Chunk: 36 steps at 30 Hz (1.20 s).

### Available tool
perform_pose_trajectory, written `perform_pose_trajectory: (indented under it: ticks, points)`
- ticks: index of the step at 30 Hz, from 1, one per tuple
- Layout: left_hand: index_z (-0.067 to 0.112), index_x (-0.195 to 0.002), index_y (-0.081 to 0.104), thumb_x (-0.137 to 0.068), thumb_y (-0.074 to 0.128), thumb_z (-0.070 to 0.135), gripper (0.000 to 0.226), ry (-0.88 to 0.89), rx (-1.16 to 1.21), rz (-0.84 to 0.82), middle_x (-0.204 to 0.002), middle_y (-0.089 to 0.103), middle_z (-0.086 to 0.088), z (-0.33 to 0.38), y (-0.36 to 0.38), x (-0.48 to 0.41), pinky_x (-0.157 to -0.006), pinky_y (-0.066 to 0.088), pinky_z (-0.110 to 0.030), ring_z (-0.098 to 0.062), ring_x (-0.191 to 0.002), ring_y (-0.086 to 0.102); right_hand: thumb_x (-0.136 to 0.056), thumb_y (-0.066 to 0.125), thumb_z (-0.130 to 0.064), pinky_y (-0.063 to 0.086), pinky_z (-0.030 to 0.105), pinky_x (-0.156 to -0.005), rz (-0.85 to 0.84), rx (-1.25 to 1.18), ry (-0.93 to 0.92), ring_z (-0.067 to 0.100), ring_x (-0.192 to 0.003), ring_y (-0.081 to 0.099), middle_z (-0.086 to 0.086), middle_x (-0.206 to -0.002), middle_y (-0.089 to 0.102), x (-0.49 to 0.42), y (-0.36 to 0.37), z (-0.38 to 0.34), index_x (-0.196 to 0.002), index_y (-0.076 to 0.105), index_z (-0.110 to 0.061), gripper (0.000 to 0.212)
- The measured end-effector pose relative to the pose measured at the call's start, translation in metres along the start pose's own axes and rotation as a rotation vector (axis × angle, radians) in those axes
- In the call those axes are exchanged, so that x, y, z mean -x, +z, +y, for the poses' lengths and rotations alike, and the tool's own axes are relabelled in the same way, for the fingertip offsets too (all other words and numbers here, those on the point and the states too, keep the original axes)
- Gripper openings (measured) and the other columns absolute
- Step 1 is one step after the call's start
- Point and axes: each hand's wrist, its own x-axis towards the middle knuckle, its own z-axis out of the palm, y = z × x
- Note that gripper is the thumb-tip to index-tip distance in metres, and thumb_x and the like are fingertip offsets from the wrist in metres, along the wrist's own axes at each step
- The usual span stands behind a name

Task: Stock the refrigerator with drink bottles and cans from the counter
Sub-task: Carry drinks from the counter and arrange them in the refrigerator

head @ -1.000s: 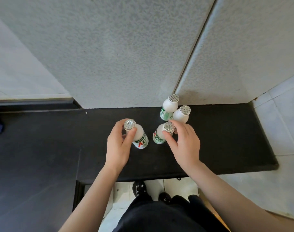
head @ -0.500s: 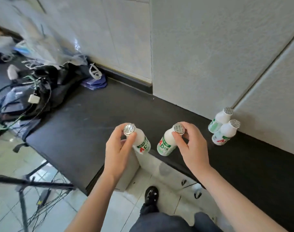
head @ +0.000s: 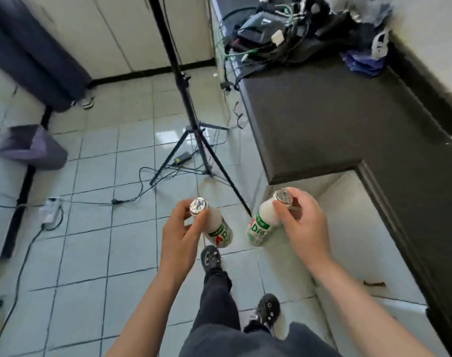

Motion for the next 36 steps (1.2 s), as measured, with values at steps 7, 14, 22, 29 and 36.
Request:
perform_pose_trajectory:
  ticks: [7, 14, 22, 29, 36]
  points:
    - [0.023, -0.102, 0.062, -0.083, 0.054, 0.035, 0.024, -0.163, 0.074, 0.29, -0.095, 0.064, 0.02, -0.06, -0.126, 0.011, -0.071, 0.047, -0.012, -0.002, -0.092, 0.059, -0.085, 0.066, -0.037, 0.044, 0.007, -0.072, -0.32, 0.014, -0.106, -0.001, -0.088, 0.059, -0.017, -0.095, 0.06, -0.007, 0.132, -0.06, -0.097, 0.057, -0.039, 0.015]
    - [0.035, -0.1, 0.057, -0.093, 0.058, 0.02, 0.016, -0.226, 0.062, 0.462, -0.099, 0.062, 0.016, -0.116, -0.28, -0.003, -0.068, 0.043, -0.005, 0.008, -0.09, 0.056, -0.085, 0.065, -0.032, 0.046, 0.008, -0.068, -0.607, 0.103, -0.164, -0.004, -0.09, 0.057, -0.014, -0.097, 0.06, -0.001, 0.309, -0.13, -0.102, 0.06, -0.03, 0.017]
    - [0.036, -0.1, 0.055, -0.093, 0.057, 0.021, 0.017, -0.241, 0.033, 0.765, -0.101, 0.06, 0.018, -0.153, -0.451, -0.011, -0.067, 0.04, -0.001, 0.014, -0.092, 0.053, -0.087, 0.065, -0.03, 0.048, 0.009, -0.071, -0.738, 0.065, -0.345, -0.004, -0.091, 0.057, -0.016, -0.094, 0.058, 0.01, 0.488, -0.231, -0.103, 0.059, -0.028, 0.018]
    - [0.042, -0.096, 0.054, -0.093, 0.057, 0.018, 0.024, -0.298, 0.07, 0.957, -0.098, 0.058, 0.022, -0.178, -0.537, -0.009, -0.069, 0.039, 0.001, 0.017, -0.089, 0.053, -0.085, 0.062, -0.03, 0.047, 0.007, -0.071, -0.811, -0.037, -0.473, 0.001, -0.09, 0.058, -0.016, -0.095, 0.06, 0.015, 0.595, -0.299, -0.103, 0.057, -0.031, 0.019]
    - [0.04, -0.098, 0.057, -0.093, 0.058, 0.018, 0.023, -0.349, 0.102, 1.154, -0.098, 0.063, 0.027, -0.209, -0.623, -0.017, -0.07, 0.042, -0.001, 0.013, -0.092, 0.056, -0.084, 0.061, -0.034, 0.048, 0.009, -0.074, -1.058, -0.102, -0.563, -0.003, -0.095, 0.057, -0.017, -0.1, 0.059, 0.031, 0.729, -0.345, -0.105, 0.057, -0.034, 0.022]
